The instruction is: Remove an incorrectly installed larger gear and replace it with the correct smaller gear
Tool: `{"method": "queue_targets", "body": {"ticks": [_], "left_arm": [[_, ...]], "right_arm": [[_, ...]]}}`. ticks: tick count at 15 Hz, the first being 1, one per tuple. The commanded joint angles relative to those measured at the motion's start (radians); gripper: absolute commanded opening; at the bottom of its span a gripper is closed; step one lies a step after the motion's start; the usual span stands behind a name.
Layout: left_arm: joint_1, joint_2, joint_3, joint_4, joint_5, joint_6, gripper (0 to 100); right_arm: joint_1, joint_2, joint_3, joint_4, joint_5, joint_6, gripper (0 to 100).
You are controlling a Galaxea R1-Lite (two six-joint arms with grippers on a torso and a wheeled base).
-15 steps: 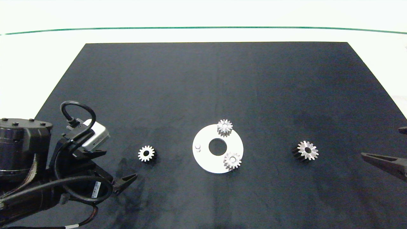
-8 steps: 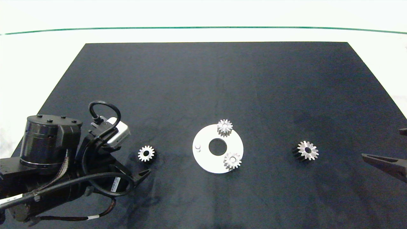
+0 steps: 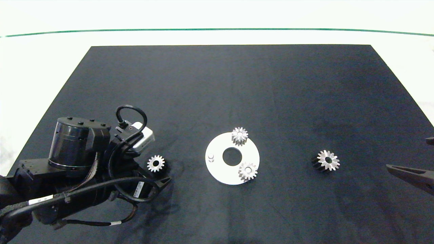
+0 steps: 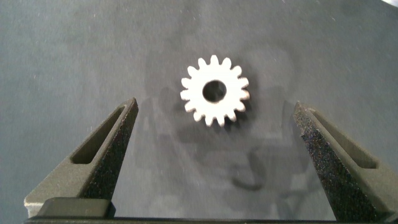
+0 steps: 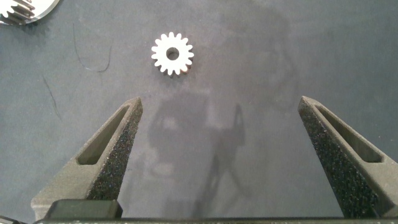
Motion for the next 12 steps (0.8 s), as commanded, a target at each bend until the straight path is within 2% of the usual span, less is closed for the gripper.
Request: {"method": "queue_targets", "body": {"ticks": [1, 8, 12], "left_arm": [[0.002, 0.035, -0.027, -0.002, 0.001, 0.0, 100], [0.007, 0.061, -0.036, 0.001, 0.001, -0.009, 100], [0.009, 0.064, -0.046, 0.003, 0.002, -0.011, 93]], "right_arm": [[0.0, -0.009, 0.008, 0.002, 0.0, -0.002, 100], [0.0, -0.017, 0.014, 0.002, 0.006, -0.001, 100], [0.0, -0.018, 0.014, 0.002, 0.006, 0.001, 100]]}}
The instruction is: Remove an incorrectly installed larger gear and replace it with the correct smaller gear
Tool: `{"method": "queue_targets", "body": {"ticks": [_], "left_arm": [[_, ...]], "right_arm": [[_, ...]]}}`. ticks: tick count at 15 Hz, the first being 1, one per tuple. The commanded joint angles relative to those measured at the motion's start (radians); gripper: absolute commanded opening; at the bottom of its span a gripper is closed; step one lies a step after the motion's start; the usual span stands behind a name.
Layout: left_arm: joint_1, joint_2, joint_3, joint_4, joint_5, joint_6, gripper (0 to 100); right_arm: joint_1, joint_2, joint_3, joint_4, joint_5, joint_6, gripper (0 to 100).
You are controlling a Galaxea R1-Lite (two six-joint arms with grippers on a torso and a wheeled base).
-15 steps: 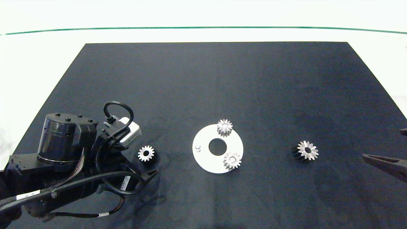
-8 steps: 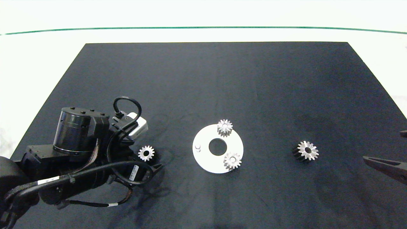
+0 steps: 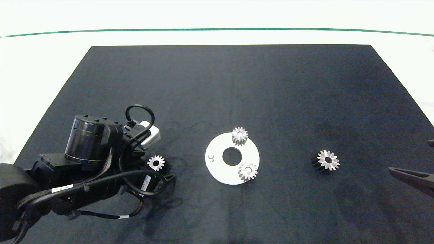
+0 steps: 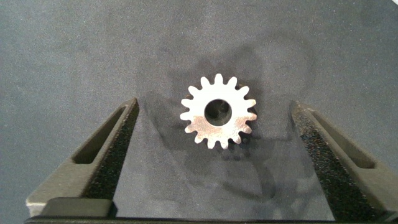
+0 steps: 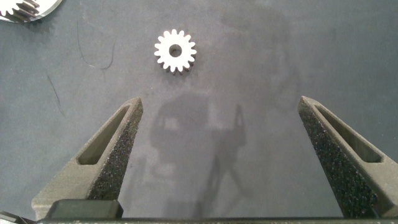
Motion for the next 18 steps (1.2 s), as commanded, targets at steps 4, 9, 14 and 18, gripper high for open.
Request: {"method": "queue_targets", "body": {"ticks": [4, 9, 14, 18], "left_arm": [[-0.001, 0.006, -0.01, 0.0, 0.001, -0.009, 86], [-0.001, 0.01, -0.007, 0.0, 0.001, -0.011, 75], [-0.001, 0.012, -0.005, 0.0, 0.001, -0.012, 66], [-0.001, 0.021, -0.007, -0.001, 0.001, -0.014, 57]], "right_arm": [[0.001, -0.009, 0.0, 0.002, 0.0, -0.002, 100], [0.001, -0.015, 0.0, 0.002, -0.002, -0.002, 100], [0.001, -0.014, 0.0, 0.002, -0.002, -0.002, 100], [0.001, -0.015, -0.002, 0.002, -0.002, -0.002, 100]]}}
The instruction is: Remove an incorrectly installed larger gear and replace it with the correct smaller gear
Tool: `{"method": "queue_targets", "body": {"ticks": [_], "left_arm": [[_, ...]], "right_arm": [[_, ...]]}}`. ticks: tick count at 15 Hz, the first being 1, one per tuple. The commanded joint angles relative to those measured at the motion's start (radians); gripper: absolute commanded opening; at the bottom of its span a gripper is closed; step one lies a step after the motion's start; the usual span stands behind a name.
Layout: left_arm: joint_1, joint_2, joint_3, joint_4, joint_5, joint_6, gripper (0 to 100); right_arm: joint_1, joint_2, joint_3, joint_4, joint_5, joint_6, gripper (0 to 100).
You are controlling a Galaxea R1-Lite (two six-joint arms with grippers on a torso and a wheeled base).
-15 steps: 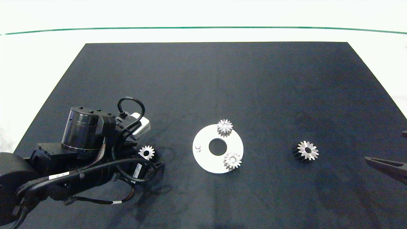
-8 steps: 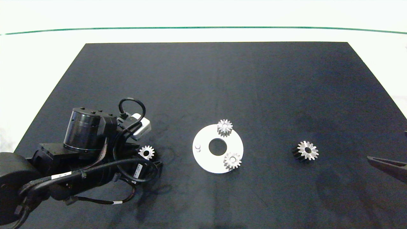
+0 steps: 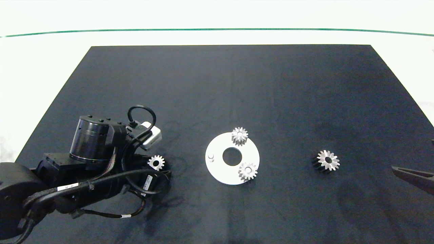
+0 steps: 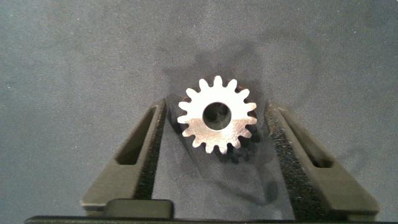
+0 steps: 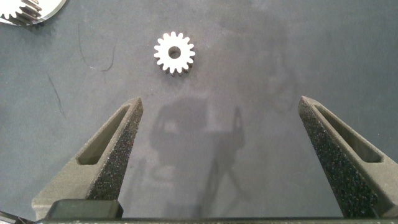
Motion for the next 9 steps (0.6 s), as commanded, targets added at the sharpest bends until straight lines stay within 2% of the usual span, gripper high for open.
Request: {"method": "queue_targets", "body": {"ticks": [1, 4, 9], "left_arm": [[-0.001, 0.004, 0.001, -0.001, 0.002, 0.001, 56], [0.0, 0.012, -0.004, -0.006, 0.001, -0.014, 50], [0.0, 0.013, -0.006, -0.006, 0.001, -0.016, 39]], "right_arm": [[0.001, 0.001, -0.002, 0.002, -0.001, -0.002, 100], [0.001, 0.001, -0.002, 0.002, -0.001, -0.002, 100], [0.001, 0.001, -0.002, 0.002, -0.001, -0.002, 100]]}}
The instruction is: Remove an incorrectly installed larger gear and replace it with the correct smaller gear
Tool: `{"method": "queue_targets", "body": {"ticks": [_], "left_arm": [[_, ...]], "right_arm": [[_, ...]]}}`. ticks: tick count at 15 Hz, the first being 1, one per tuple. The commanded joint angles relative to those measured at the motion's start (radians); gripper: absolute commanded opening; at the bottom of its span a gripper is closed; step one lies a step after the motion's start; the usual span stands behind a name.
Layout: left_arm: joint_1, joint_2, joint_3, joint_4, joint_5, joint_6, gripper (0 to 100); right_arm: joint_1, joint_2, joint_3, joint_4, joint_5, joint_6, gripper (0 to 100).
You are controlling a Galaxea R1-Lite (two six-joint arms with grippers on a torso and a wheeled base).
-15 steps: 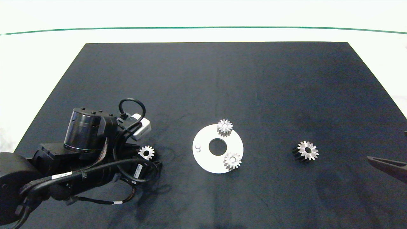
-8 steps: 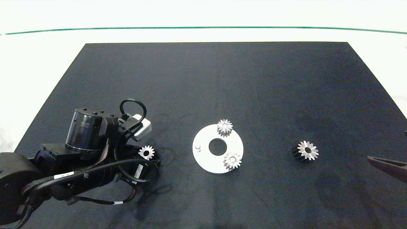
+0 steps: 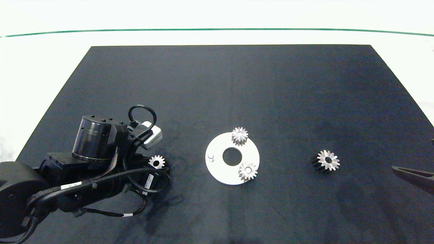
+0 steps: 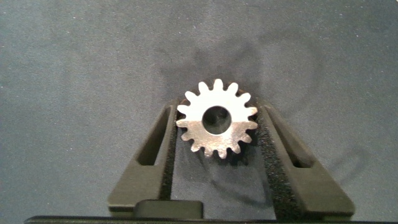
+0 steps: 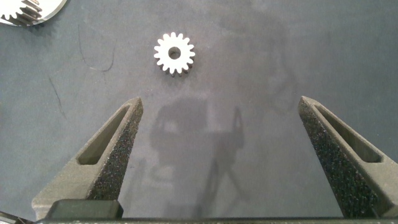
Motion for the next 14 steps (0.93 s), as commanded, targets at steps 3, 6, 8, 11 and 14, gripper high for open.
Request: {"method": "queue_targets", "body": {"ticks": [3, 6, 8, 11, 14], "left_arm": [[0.0, 0.001, 0.004, -0.002, 0.001, 0.001, 33], [0.0, 0.001, 0.003, 0.0, 0.002, 0.001, 27], [0.0, -0.002, 0.003, 0.003, 0.001, 0.001, 25], [0.001, -0.022, 0.007, 0.006, 0.002, 0.001, 25], [-0.005, -0.063, 0.014, 0.013, 0.002, 0.003, 25]], "right_arm": [[0.001, 0.001, 0.0, 0.002, 0.0, -0.002, 100], [0.001, 0.0, 0.0, 0.002, 0.0, -0.002, 100], [0.001, 0.001, 0.001, 0.002, 0.0, -0.002, 100], [0.001, 0.0, 0.001, 0.002, 0.0, -0.002, 100], [0.001, 0.0, 0.003, 0.002, 0.0, -0.002, 100]]}}
